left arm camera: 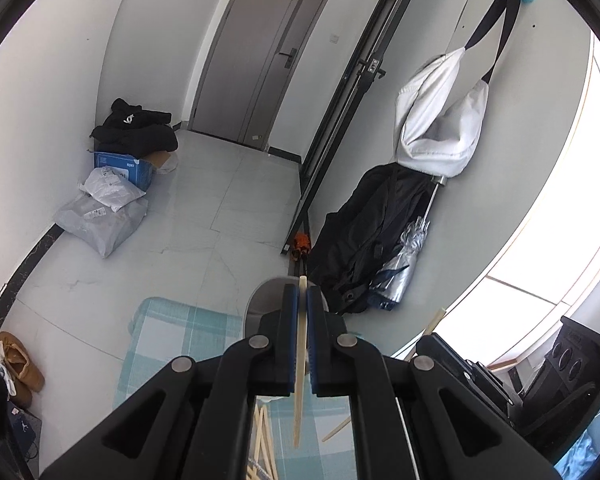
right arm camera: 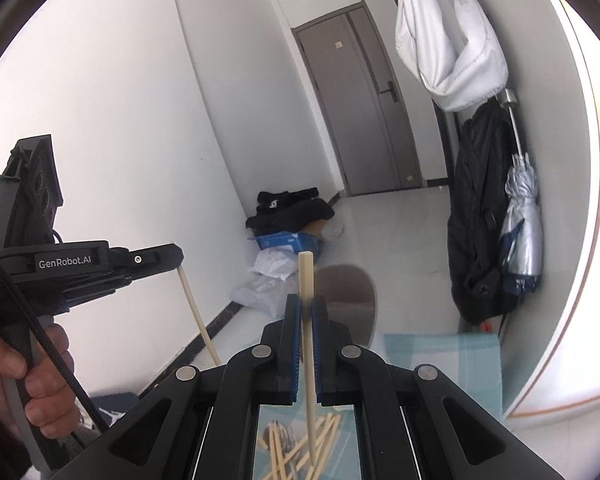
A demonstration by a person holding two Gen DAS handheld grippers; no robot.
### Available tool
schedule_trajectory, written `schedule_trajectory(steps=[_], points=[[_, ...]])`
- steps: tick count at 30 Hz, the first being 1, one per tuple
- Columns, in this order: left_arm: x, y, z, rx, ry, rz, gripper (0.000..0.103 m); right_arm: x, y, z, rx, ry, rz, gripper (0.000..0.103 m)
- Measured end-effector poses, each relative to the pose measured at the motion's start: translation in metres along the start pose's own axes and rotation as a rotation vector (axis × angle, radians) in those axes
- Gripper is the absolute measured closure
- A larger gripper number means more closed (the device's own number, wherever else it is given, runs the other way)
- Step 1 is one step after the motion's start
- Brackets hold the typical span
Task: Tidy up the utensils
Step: 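Carry the chopstick over the caddy and open the right tool to drop it in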
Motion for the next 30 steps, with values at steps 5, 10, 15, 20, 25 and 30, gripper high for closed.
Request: schedule_trajectory(steps=[5,10,15,20,25,30], points=[[-0.004,0.014,0.034,0.05,-0.045,-0.025,0.102,-0.001,0.018,0.051,0.039,-0.074,0.013,0.098],[-0.014,0.041,0.057,0.083,-0.123,-0.026,0.102,0.009,0.05,0.084,0.073,-0.09,0.005,0.098],[-0.029,0.072,0.07,0.077,-0.177,-0.02,0.102,0.022,0.08,0.098,0.097,-0.086,-0.023,0.098],[-0.035,0.095,0.073,0.095,-0.158,0.011,0.102,0.03,0.112,0.099,0.11,-0.093,-0.054,0.098],[-0.037,0.112,0.068,0.096,-0.091,0.023,0.102,0.034,0.139,0.091,0.077,-0.106,-0.04,0.098],[-0.039,0.114,0.058,0.11,-0.041,0.031,0.102,0.04,0.141,0.071,0.069,-0.104,-0.048,0.098]])
Point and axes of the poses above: each gripper's, at about its wrist camera, not at the fingertips, and y roughly the way its jaws point, x to its right, z to its top, the point moved 1 cm from there along y, roughly the way its jaws point
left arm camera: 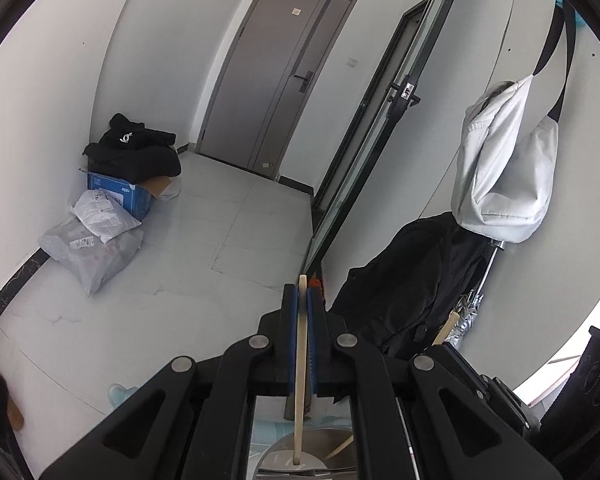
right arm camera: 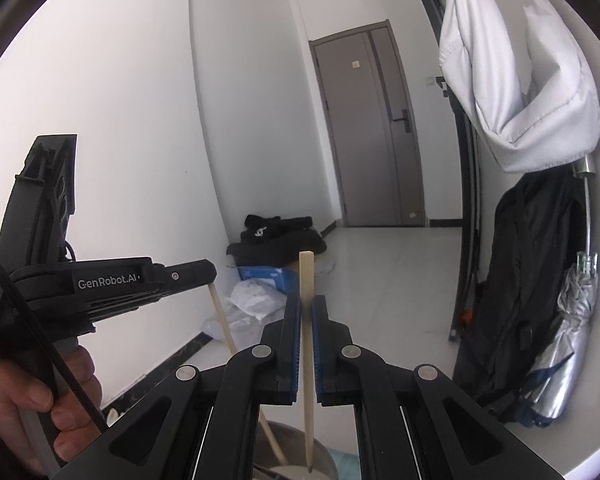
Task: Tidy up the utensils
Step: 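Carry the chopstick over the caddy and open the right tool to drop it in, then withdraw the right tool from the caddy back toward the pile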
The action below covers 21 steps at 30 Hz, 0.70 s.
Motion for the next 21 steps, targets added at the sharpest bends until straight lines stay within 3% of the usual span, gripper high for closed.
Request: schedule_trajectory(steps=[4,11,13,15,17,21], points=[[-0.002,0.006,-0.004,-0.03,0.004,-0.02,0.102,0.004,0.003,-0.012,-0.016,0.018,-0.001,0.098],[-0.001,0.017,-0.012,-0.177,0.016,-0.03,0.098,-0.003,0.003,-0.031,-0.118,-0.002,0.031,0.094],[-0.001,0.012,-0.01,-0.191,0.006,0.0,0.083,-0.006,-0.003,-0.033,-0.134,-0.011,0.052,0.094],[-0.002,0.001,-0.009,-0.165,0.005,0.025,0.05,-0.01,-0.011,-0.032,-0.14,-0.022,0.054,0.082],[-0.002,-0.015,-0.009,-0.126,0.009,0.053,0.038,-0.011,-0.023,-0.032,-0.136,-0.025,0.058,0.064],[0.003,-0.043,-0.01,-0.095,0.018,0.114,0.025,-0.01,-0.049,-0.037,-0.136,-0.017,0.033,0.057]])
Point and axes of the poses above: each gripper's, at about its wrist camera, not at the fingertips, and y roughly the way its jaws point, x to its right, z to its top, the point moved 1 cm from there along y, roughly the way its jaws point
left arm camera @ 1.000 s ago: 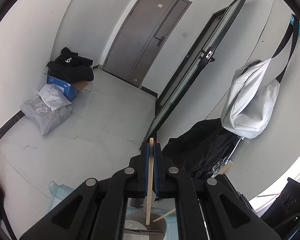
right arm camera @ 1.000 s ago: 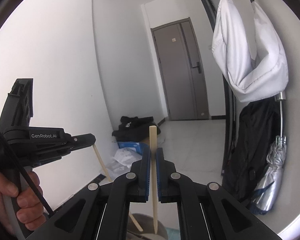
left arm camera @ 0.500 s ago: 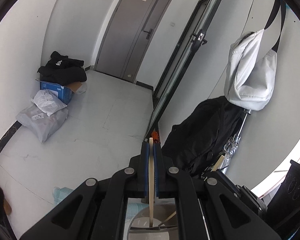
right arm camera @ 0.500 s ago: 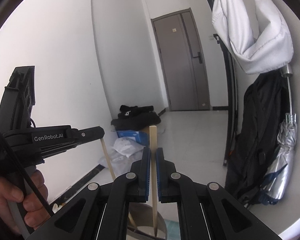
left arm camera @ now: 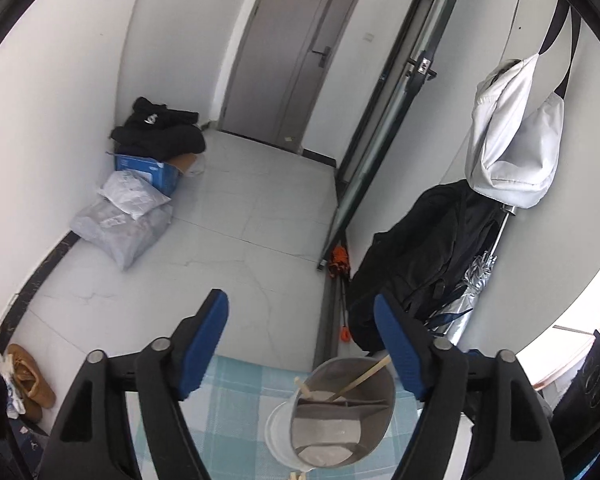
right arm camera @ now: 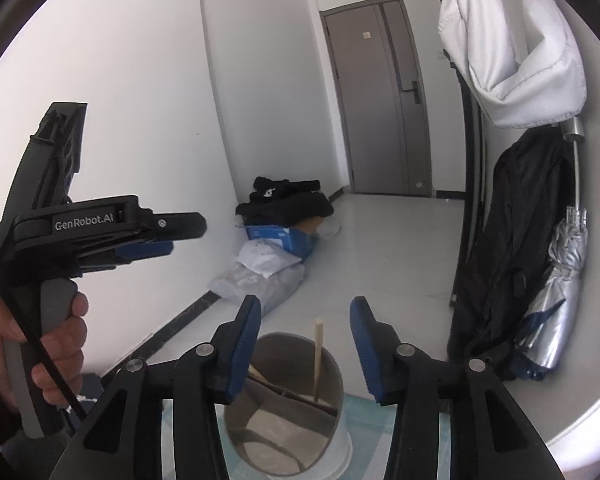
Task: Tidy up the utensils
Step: 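Withdraw the right tool from the caddy back toward the pile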
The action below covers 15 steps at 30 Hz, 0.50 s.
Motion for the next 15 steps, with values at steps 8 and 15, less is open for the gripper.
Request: schedule_trajectory(steps=[8,15], points=[[0.013,-0.049,-0.024,0.069,0.045,0.136,0.013,-0.011,-0.052,-0.015,0.019,0.044,-0.03,0.043],[0.02,-0.082,-0.053,0.123,0.076,0.152,0.003,-0.029,-0.094,-0.03,0.051,0.047,-0.053,0.033]])
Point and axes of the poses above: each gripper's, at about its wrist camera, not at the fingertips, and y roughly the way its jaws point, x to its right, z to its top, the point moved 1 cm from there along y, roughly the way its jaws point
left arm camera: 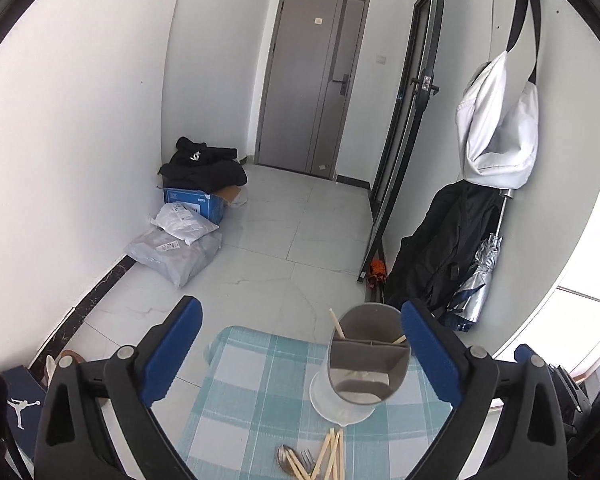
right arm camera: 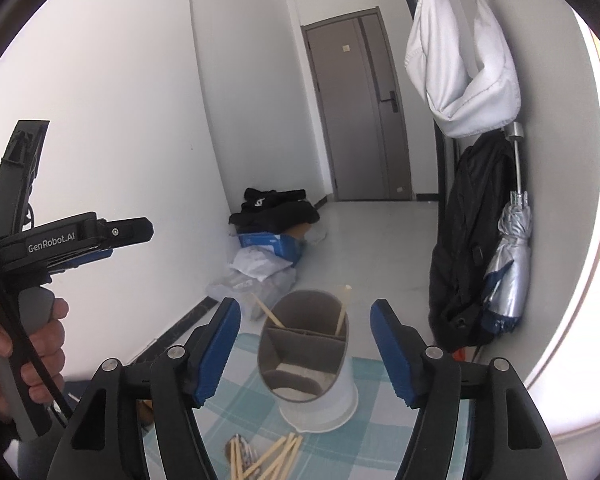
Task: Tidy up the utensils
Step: 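Withdraw the right tool from the caddy back toward the pile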
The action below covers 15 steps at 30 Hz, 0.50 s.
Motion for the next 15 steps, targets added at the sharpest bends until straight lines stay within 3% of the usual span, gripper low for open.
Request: schedule_trajectory(steps=[7,15], points=[[-0.003,-0.019,-0.033,0.007,0.023,0.05,0.001,-0.008,-0.024,-0.026,-0.02,0.024,-0.036,0.018],[-0.015,-0.023,-0.08,-0.047,-0.005,0.048,0.001,-0.02,-0.035,-0.067,-0.089,0.019,-0.059,0.016]])
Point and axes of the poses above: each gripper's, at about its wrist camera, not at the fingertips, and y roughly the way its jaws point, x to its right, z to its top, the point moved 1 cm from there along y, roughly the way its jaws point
